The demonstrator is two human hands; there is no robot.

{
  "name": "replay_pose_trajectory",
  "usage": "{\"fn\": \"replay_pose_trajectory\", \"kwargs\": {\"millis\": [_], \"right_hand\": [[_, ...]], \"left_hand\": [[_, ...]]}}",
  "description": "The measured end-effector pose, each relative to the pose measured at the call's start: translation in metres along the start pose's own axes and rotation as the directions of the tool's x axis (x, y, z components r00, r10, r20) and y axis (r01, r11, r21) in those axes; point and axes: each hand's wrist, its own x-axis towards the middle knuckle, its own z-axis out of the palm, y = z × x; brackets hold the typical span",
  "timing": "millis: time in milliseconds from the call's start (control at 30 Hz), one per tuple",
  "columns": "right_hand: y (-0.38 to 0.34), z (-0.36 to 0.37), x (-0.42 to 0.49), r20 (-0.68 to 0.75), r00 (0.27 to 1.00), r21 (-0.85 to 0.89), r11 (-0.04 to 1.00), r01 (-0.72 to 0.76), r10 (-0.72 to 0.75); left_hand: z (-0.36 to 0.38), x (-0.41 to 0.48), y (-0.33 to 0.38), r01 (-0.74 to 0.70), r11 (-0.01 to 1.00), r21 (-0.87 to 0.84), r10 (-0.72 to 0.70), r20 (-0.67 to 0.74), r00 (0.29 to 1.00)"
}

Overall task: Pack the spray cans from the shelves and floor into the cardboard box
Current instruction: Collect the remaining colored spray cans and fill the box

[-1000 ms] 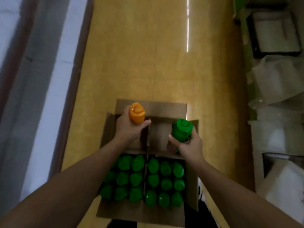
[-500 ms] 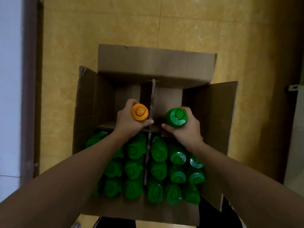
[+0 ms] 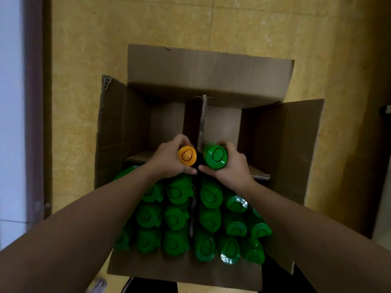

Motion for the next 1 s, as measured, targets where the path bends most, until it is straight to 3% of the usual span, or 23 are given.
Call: {"fn": "replay_pose_trajectory", "kwargs": {"millis": [267,367,500,633,800,1000], "right_hand": [[0.005,0.0,-0.006,0.071,0.997,-0.09,0.996,-0.014,0.021],[-0.002,-0.006,-0.014,0.095,0.995,-0.076,0.997,-0.015,0.022],[-0.019,-0.01,-0.029,0.058,0.995,-0.224,0.97,0.093,-0.082],[-0.04,-0.006,-0.043,-0.068,0.951,-0.383,0.888,0.255,-0.302],[-0.061,0.01,-0.052,-0.171,0.902,-0.381,0.871,0.31,-0.395],[-0.066,0.033,-0.06,-0.186,0.886,-0.386,0.861,0.331,-0.424]], "left_hand": [[-0.018,-0.012,-0.01,0.075,0.983,-0.165,-0.045,0.179,0.983],[-0.04,-0.023,-0.011,0.089,0.952,-0.292,-0.083,0.033,0.996],[-0.074,-0.048,-0.02,0.164,0.986,-0.026,-0.166,-0.134,0.977],[-0.091,-0.078,-0.036,0.228,0.932,0.282,-0.244,0.023,0.969],[-0.086,-0.094,-0.046,0.232,0.914,0.333,-0.239,-0.021,0.971],[-0.085,-0.093,-0.054,0.237,0.939,0.249,-0.229,-0.06,0.972]]}}
